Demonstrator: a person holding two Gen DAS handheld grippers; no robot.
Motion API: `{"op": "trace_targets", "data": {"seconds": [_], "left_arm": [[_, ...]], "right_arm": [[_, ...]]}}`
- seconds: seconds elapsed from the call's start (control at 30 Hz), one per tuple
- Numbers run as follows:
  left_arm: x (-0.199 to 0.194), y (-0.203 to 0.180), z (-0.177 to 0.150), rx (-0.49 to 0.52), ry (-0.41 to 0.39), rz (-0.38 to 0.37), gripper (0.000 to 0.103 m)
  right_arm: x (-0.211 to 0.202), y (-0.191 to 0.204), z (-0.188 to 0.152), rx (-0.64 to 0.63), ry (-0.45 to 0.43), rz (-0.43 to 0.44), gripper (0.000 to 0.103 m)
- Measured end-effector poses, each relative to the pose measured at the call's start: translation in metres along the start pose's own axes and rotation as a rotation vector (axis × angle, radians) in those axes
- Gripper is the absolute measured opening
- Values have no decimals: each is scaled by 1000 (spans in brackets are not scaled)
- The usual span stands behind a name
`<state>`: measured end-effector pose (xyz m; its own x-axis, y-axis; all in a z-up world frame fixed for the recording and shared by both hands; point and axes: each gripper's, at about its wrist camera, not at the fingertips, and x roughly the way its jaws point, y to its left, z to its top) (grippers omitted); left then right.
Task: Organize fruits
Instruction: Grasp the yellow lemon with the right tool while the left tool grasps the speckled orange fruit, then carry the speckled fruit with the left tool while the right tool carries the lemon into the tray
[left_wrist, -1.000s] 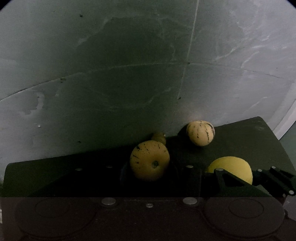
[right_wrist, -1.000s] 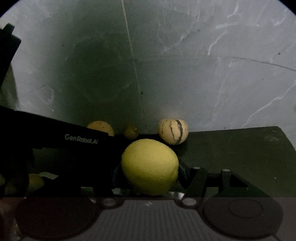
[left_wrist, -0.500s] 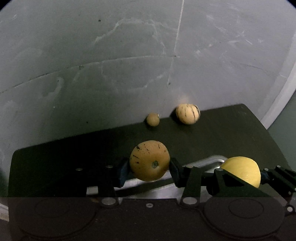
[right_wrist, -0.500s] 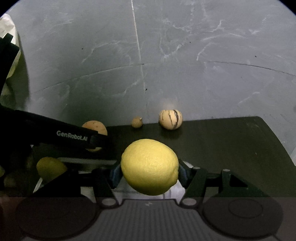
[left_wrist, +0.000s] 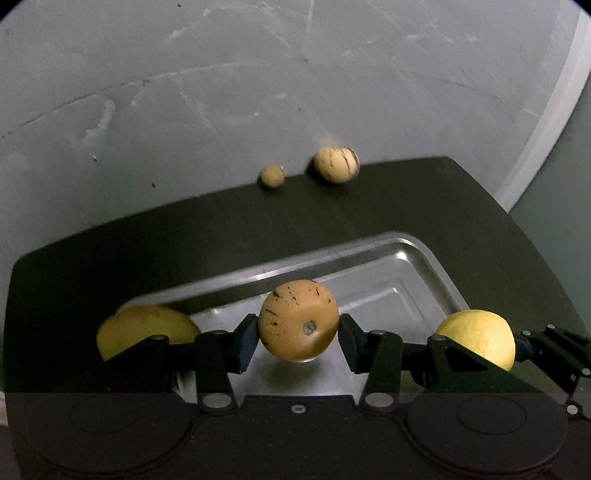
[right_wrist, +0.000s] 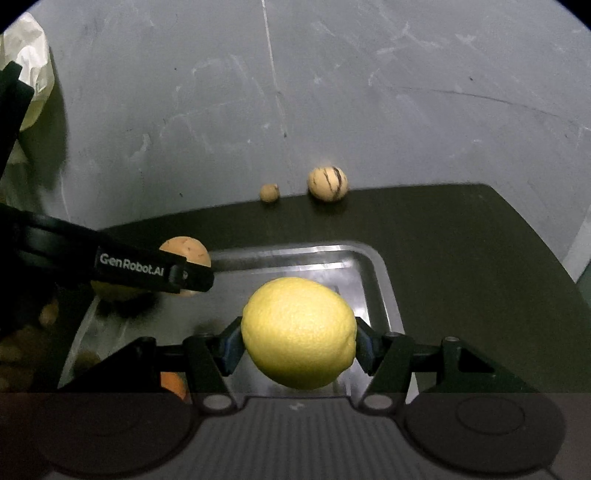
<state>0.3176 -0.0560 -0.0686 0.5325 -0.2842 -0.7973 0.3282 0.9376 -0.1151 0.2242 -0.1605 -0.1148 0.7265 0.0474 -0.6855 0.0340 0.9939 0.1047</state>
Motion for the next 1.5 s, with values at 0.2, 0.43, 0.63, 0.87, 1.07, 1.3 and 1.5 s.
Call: {"op": "trace_targets", "data": {"seconds": [0.2,0.43,0.63,0.87,1.07,1.3,1.5], "left_arm": [[1,-8,-15,29,24,-22,49],[4,-16,-26,65,48,-35,49],[7,-21,-33,84,70,-36,49],[8,-23,-36,87,81,-37,49],[9,-24,-35,84,84,-32,49],[9,-23,-35,84,85,-33,49],[9,-23,-35,79,84,-29,49]], "right_arm": [[-8,-3,-18,21,20,-26,64],[-12,-3,-27,33,27,-41,64],[-11,-2,-33,33,36,-46,64],[-11,-1,-34,20,33,-50,64],[-12,0,-35,21,31,-50,64],[-11,0,-36,23,32,-50,64],[-11,-1,-37,20,33,-46,64]]}}
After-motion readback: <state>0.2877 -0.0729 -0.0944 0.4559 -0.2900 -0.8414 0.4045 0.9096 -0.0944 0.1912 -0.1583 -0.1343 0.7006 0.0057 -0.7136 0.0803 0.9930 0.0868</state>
